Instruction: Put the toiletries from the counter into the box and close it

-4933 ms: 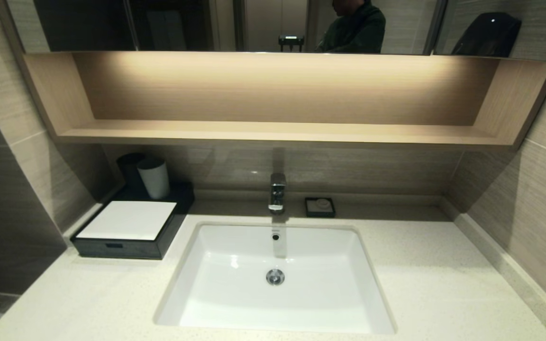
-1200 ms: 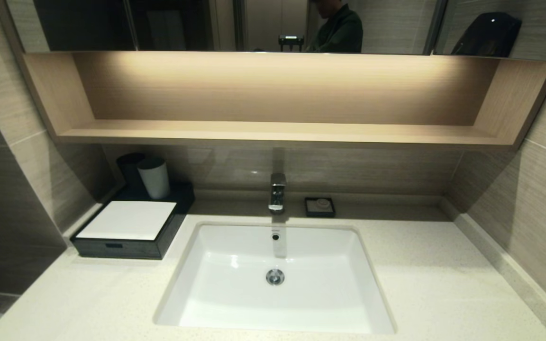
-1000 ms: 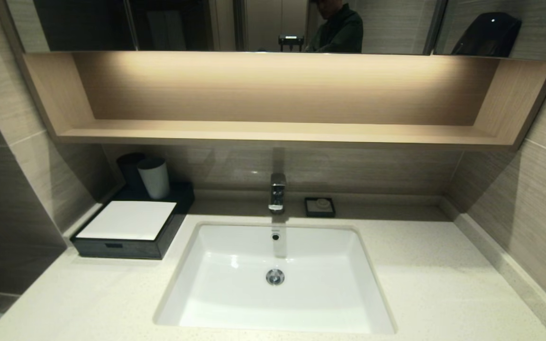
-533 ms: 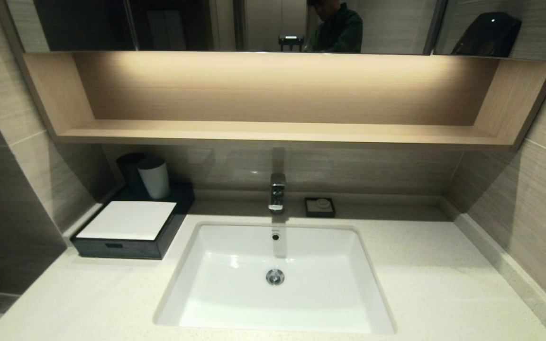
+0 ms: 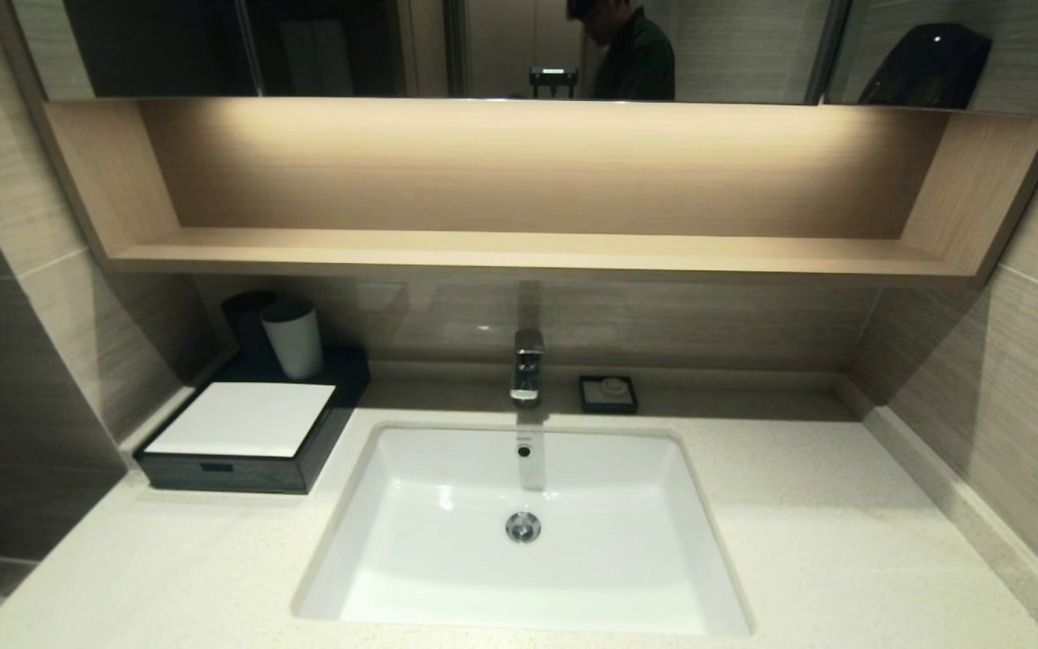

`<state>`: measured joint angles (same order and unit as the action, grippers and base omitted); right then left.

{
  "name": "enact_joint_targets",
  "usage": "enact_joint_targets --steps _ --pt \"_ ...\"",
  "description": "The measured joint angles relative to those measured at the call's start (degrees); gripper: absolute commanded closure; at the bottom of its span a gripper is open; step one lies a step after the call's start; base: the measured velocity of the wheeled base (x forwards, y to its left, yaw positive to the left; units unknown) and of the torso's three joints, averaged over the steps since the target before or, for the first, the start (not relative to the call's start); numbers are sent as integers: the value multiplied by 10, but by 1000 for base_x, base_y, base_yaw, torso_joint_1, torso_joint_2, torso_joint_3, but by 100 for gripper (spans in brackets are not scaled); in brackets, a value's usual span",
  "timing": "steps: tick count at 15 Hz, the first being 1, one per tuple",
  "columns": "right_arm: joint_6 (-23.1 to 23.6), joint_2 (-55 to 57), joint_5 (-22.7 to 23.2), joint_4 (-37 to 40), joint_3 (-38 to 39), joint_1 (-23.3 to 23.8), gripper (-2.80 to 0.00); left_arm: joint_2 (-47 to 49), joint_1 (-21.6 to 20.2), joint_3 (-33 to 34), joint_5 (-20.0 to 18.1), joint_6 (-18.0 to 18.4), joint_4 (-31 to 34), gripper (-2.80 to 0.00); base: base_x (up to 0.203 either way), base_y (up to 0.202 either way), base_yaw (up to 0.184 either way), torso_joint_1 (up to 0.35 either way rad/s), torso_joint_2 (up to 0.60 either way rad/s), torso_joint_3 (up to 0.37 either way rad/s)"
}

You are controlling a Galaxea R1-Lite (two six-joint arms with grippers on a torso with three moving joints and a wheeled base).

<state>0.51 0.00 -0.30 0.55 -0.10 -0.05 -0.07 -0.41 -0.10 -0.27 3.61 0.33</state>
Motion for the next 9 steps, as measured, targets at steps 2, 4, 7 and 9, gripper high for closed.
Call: enact_joint_targets --steps 2,4,7,9 --pt "-1 0 0 0 0 0 0 0 0 0 0 0 0 0 0 0 0 0 0 0" --pt "-4 0 -1 0 0 0 0 0 0 0 0 0 0 0 0 0 0 0 0 0" --pt "-6 0 -1 0 0 0 0 0 0 0 0 0 0 0 0 0 0 0 0 0" --pt "-6 0 -1 0 0 0 0 0 0 0 0 0 0 0 0 0 0 0 0 0"
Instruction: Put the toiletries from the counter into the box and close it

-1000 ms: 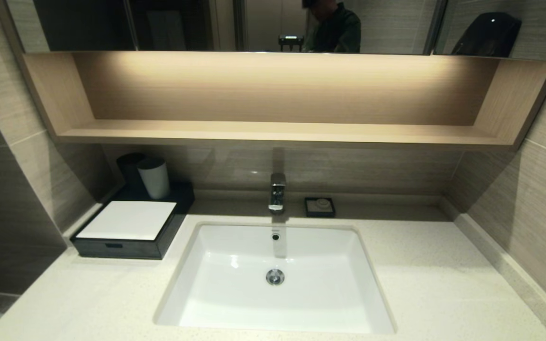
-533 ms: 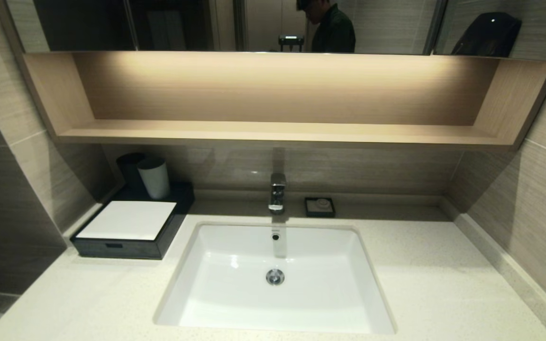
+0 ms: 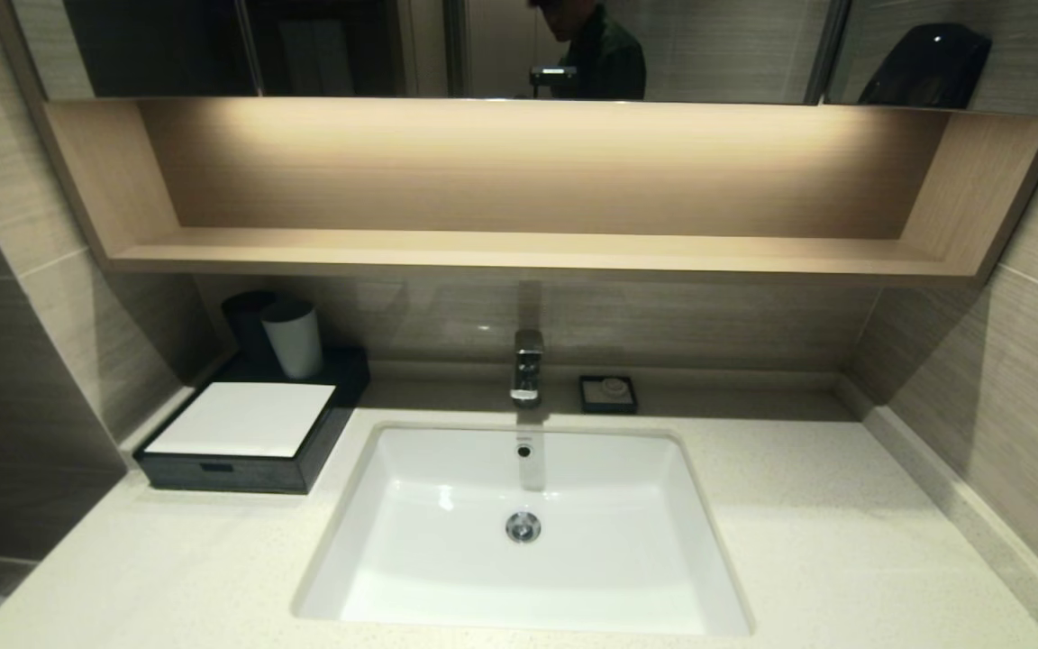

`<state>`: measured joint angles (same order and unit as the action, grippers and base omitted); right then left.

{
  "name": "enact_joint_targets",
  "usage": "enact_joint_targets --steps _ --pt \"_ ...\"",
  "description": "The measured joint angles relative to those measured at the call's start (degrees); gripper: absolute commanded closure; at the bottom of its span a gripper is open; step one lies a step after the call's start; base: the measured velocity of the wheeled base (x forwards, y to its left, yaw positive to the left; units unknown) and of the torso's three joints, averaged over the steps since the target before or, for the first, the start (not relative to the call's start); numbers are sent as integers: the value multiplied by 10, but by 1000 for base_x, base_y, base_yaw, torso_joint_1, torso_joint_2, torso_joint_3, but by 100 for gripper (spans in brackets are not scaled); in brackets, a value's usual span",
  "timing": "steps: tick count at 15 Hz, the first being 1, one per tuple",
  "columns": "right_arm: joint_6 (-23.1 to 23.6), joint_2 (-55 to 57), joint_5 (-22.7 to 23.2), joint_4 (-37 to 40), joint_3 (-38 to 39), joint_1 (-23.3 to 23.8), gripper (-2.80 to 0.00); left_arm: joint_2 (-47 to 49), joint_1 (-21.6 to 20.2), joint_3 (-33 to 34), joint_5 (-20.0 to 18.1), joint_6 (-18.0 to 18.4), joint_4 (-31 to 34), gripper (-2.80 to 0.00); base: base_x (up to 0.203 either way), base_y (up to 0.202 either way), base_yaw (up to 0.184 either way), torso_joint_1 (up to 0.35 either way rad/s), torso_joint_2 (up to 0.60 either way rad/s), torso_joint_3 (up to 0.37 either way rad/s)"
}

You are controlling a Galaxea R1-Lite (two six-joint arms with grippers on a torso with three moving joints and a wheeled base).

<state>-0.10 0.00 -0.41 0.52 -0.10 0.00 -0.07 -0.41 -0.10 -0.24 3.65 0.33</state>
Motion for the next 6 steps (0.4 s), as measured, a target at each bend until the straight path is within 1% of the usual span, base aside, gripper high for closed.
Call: enact_joint_targets --steps 6 --pt "0 0 0 0 0 0 0 0 0 0 0 -1 0 0 0 0 0 0 0 0"
